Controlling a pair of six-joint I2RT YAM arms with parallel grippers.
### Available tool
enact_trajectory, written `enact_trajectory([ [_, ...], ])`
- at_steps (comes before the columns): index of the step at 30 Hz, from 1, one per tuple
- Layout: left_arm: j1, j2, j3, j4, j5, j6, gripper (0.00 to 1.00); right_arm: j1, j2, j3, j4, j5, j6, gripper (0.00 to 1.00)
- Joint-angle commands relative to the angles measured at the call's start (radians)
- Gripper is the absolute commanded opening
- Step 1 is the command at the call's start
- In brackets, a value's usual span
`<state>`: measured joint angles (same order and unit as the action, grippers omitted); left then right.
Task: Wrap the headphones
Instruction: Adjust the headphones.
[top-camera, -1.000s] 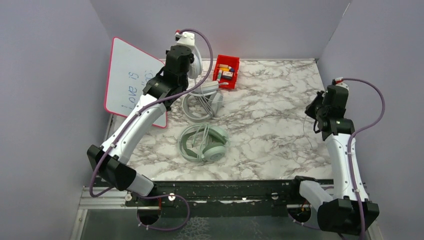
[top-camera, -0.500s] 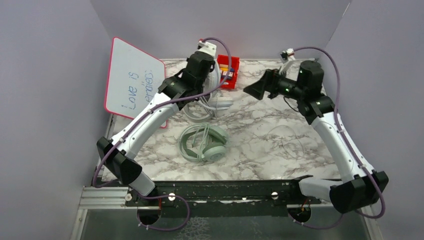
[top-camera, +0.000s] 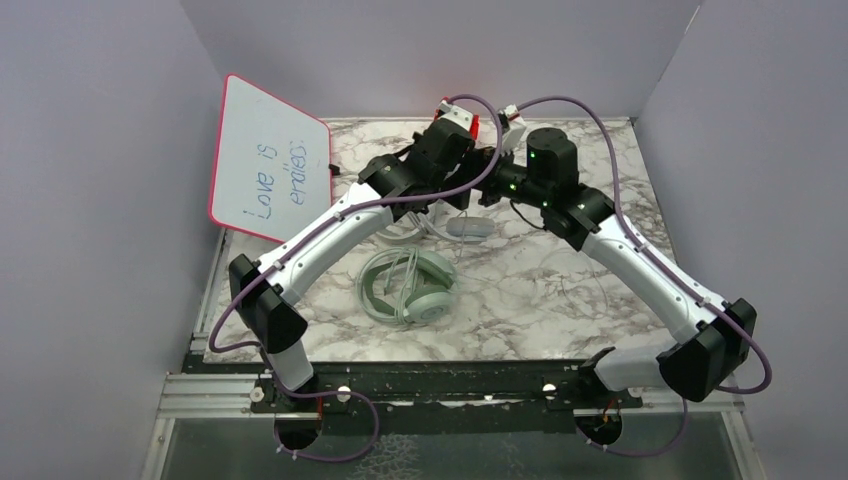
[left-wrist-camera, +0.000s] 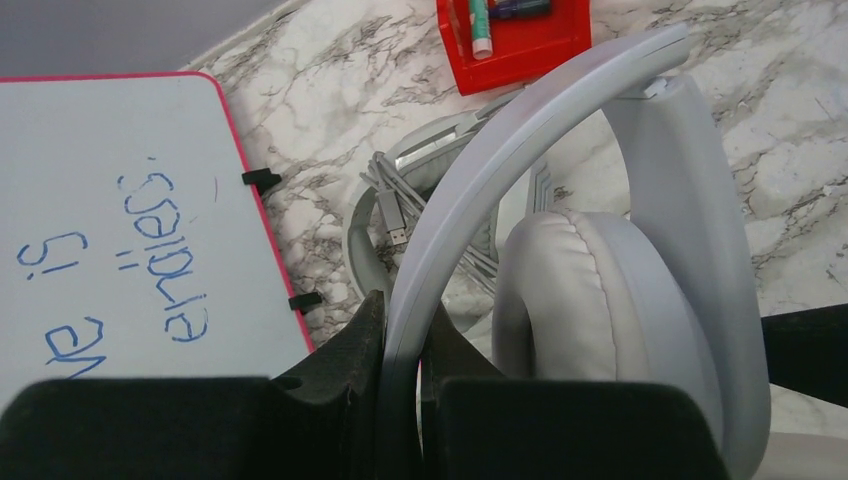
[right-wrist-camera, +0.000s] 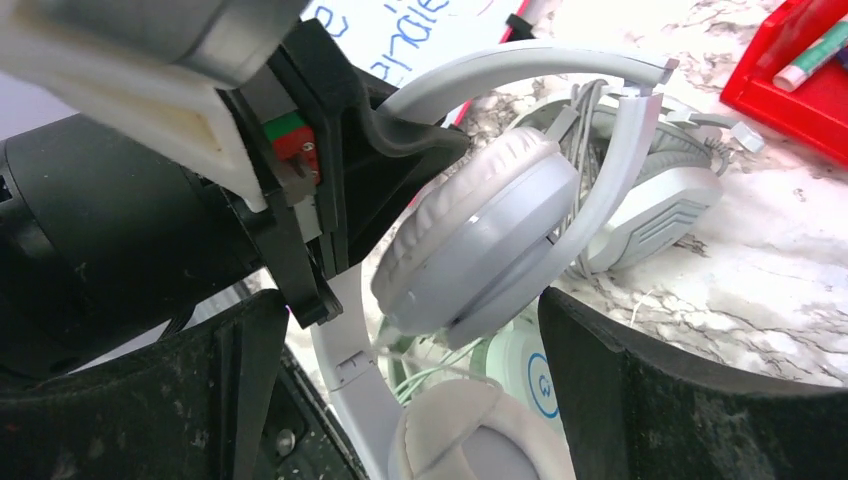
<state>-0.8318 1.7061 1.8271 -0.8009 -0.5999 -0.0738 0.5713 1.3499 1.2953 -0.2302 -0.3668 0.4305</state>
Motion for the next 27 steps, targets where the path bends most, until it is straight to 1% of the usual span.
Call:
enact_trajectory([
  [1,-0.021,-0.027,0.066,0.006,0.041,-0.044,0.0,0.031,0.003,0.0,-0.052,0.291,-0.047,0.98],
  [5,-0.021,-0.036,0.064,0.004,0.079,-0.055,0.0,0.031,0.027,0.002,-0.034,0.317,-0.048,0.95],
  [7,-0.022,-0.039,0.064,0.001,0.075,-0.053,0.0,0.031,0.046,0.019,-0.073,0.358,-0.036,0.91],
  [8,-0.021,-0.041,0.06,0.0,0.066,-0.049,0.0,0.032,0.036,0.018,-0.092,0.393,-0.014,0.9],
  [10,-0.02,-0.046,0.051,-0.003,0.041,-0.033,0.0,0.031,-0.065,-0.058,-0.013,0.34,-0.012,0.9],
  [11,-0.016,-0.052,0.044,-0.004,0.035,-0.03,0.0,0.031,-0.117,-0.127,0.043,0.3,-0.02,0.95],
  [12,-0.009,-0.056,0.037,-0.002,0.04,-0.028,0.0,0.027,-0.163,-0.156,0.055,0.302,-0.003,0.99],
  [14,0.013,-0.063,0.027,0.004,0.069,-0.03,0.0,-0.008,-0.232,-0.181,0.051,0.232,0.021,1.0],
  [16,0.023,-0.068,0.018,0.014,0.094,-0.028,0.0,-0.022,-0.261,-0.181,0.038,0.173,0.016,1.0],
  [18,0.029,-0.065,0.013,0.021,0.113,-0.028,0.0,-0.023,-0.265,-0.152,-0.01,0.159,0.001,1.0],
  [20,0.031,-0.067,0.01,0.022,0.125,-0.035,0.0,-0.023,-0.269,-0.154,-0.004,0.184,-0.003,1.0],
  [22,0.031,-0.071,0.005,0.031,0.147,-0.043,0.0,-0.023,-0.237,-0.125,-0.021,0.197,-0.02,1.0],
  [24,0.031,-0.071,0.005,0.031,0.153,-0.046,0.0,-0.022,-0.191,-0.082,-0.037,0.166,-0.027,1.0],
  [27,0.031,-0.075,0.009,0.031,0.153,-0.046,0.0,-0.019,-0.146,-0.071,-0.006,0.173,-0.017,1.0],
])
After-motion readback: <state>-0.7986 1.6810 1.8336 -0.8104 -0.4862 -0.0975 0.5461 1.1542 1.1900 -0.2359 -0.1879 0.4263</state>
